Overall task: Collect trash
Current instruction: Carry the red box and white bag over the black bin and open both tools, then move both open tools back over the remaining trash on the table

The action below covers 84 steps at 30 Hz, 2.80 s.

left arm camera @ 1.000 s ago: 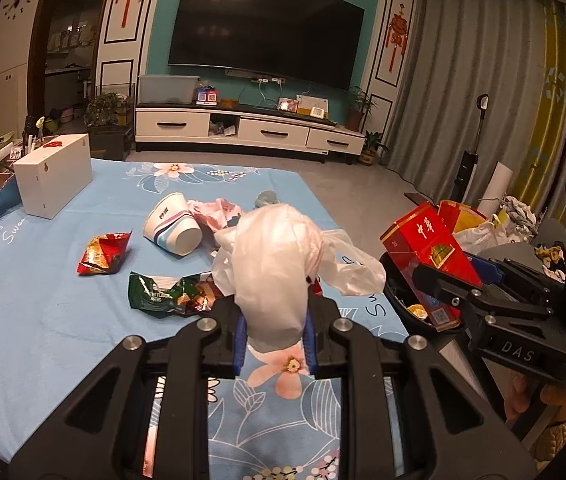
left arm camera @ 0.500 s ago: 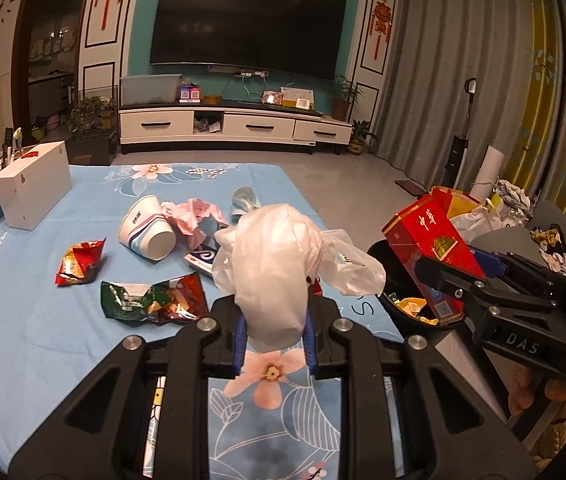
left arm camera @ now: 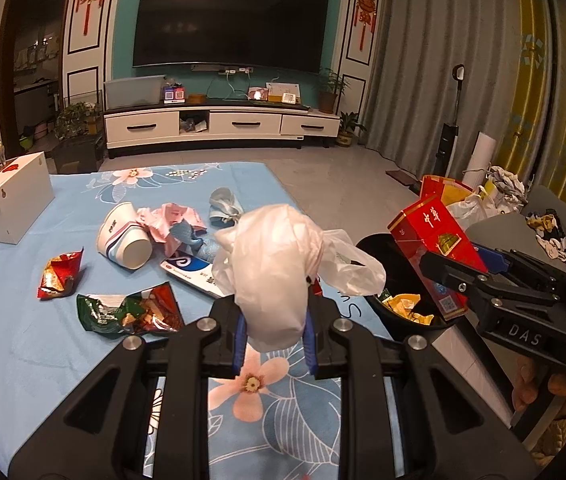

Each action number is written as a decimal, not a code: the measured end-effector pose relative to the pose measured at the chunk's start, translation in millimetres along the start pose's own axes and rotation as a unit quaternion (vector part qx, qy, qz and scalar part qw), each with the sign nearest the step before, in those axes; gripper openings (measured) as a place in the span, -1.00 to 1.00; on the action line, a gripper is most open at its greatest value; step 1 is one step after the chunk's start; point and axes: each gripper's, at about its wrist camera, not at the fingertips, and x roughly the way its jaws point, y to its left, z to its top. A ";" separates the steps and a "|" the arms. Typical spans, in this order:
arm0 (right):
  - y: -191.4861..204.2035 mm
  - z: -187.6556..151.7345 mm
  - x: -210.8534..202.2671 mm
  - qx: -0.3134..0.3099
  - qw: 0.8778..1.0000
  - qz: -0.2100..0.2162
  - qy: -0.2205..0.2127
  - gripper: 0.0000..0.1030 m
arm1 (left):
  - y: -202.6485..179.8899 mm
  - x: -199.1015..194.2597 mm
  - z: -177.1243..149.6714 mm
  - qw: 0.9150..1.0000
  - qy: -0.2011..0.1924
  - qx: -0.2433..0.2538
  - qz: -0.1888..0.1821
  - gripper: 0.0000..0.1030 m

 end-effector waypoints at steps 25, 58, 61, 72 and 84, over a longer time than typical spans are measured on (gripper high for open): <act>-96.1 -27.3 4.9 0.114 0.991 -0.068 0.017 0.15 | -45.0 73.8 14.2 0.994 0.055 0.006 -0.098 -0.55; -169.8 -54.9 30.0 0.212 0.965 -0.139 0.063 0.51 | -83.5 146.9 10.0 0.986 0.105 0.029 -0.124 0.73; -153.3 -53.7 25.8 0.202 0.969 -0.125 0.071 0.52 | -55.5 124.4 -6.2 0.989 0.115 0.017 -0.094 0.80; -57.4 -42.7 38.4 0.117 0.985 -0.058 0.111 0.52 | 20.4 33.5 -69.6 0.990 0.136 -0.010 0.020 0.88; 41.4 -23.6 48.6 0.025 0.992 -0.016 0.124 0.52 | 77.0 -25.3 -74.5 0.993 0.086 -0.070 0.036 0.89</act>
